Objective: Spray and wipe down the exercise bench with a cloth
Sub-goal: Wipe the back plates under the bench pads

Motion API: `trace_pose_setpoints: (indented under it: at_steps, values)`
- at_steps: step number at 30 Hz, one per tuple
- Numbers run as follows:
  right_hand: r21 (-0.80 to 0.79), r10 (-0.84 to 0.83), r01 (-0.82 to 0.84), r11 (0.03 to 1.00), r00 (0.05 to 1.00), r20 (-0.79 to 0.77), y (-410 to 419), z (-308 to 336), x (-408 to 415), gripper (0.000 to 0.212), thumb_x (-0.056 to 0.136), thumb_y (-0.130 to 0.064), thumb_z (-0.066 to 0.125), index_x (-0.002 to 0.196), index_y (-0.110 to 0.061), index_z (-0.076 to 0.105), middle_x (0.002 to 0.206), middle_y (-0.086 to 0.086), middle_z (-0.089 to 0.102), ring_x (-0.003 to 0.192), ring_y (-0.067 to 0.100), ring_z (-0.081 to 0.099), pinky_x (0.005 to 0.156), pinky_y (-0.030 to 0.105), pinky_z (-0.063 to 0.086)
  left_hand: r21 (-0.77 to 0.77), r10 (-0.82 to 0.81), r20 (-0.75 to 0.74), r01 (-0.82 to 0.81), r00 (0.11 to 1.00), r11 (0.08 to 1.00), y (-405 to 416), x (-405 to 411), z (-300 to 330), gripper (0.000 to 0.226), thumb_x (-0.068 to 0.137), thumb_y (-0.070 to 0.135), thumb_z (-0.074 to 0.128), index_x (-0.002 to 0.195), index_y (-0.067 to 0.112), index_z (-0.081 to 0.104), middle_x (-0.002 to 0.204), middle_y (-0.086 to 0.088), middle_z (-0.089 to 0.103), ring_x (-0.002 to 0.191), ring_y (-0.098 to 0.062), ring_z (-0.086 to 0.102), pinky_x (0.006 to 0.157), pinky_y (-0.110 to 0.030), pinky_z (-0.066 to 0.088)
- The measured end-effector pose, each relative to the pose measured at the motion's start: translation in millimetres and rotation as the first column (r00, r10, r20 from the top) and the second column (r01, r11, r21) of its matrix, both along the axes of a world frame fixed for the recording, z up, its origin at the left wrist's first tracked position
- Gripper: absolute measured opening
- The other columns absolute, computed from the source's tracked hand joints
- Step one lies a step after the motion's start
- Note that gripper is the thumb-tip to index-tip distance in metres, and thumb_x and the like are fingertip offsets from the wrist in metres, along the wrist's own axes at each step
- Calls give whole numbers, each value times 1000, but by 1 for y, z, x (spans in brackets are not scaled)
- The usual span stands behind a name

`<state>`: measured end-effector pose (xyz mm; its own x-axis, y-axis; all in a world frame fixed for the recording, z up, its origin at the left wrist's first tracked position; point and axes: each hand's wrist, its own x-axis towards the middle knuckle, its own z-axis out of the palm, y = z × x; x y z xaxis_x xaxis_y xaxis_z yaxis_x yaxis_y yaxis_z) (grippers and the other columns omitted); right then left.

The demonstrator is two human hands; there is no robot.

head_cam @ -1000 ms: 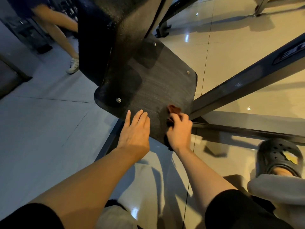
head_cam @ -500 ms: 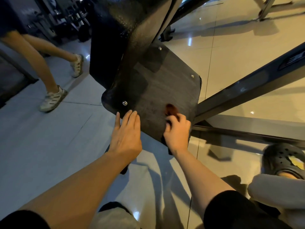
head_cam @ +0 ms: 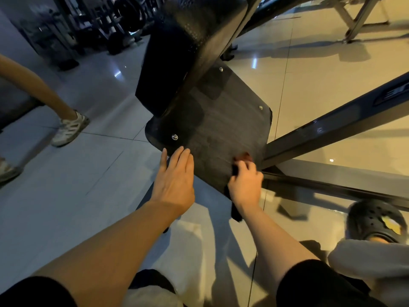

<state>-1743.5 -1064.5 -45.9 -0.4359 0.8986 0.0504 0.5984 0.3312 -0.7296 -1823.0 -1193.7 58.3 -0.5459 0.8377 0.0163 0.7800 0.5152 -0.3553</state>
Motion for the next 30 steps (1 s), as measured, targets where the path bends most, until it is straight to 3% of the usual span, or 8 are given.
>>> trace_pose_setpoints:
  at_steps: [2,4,7,11,17,20,26,30]
  values:
    - [-175,-169,176,969,984,51,8,-1,12,38,93,-11,54,131,-12,55,138,13,45,121,36,41,100,39,39,-1,1,-1,-1,1000,1000,-2,-1,1,76,99,30,47,153,7,0,162,-9,1,149,-25,-7,119,-50,-6]
    - [-101,-175,171,980,984,-32,1,11,4,36,92,-12,56,128,-11,57,134,14,47,121,33,42,100,38,39,21,3,-2,-3,1000,1000,-5,-3,3,75,99,29,47,153,6,0,162,-9,1,149,-25,-7,120,-50,-4]
    - [236,176,-114,965,948,-264,-32,44,-32,38,90,-10,59,128,-11,60,138,16,47,123,33,40,104,40,37,93,0,8,-1,1000,996,-8,-7,6,75,96,27,48,153,5,5,161,-10,7,149,-24,-2,121,-49,-2]
    - [384,417,-324,864,889,-189,-50,45,-50,44,91,-7,54,134,-13,57,150,17,39,133,38,32,109,42,33,141,23,34,-28,999,990,-12,-10,8,76,95,29,52,153,8,8,160,-10,12,149,-23,3,121,-48,-1]
    - [-104,-23,29,994,998,59,4,-19,23,54,86,-1,59,138,-13,53,149,13,37,130,39,35,112,42,29,58,11,33,-13,999,998,-9,-8,4,76,98,24,48,153,4,-1,161,-10,1,149,-25,-4,121,-48,-2]
    - [-158,-179,176,972,984,-7,7,-8,26,46,88,-1,58,133,-10,57,143,15,43,128,37,38,111,41,33,27,16,22,-17,1000,999,-6,-7,2,77,98,26,47,153,5,-3,162,-9,-1,149,-25,-5,120,-49,-1]
    - [358,363,-295,886,921,-139,-39,44,-31,55,83,-2,63,136,-10,54,151,19,35,134,36,31,111,41,30,48,-11,4,11,1000,999,-2,-2,-1,74,97,25,48,152,5,3,160,-9,7,149,-23,-3,120,-50,-6]
    - [288,277,-272,918,961,25,-25,18,-14,69,83,-4,64,147,-15,40,159,12,20,140,34,22,116,36,23,-28,-35,-8,35,999,999,4,3,-4,76,98,26,46,152,3,-2,161,-10,2,149,-24,-6,119,-51,-7]
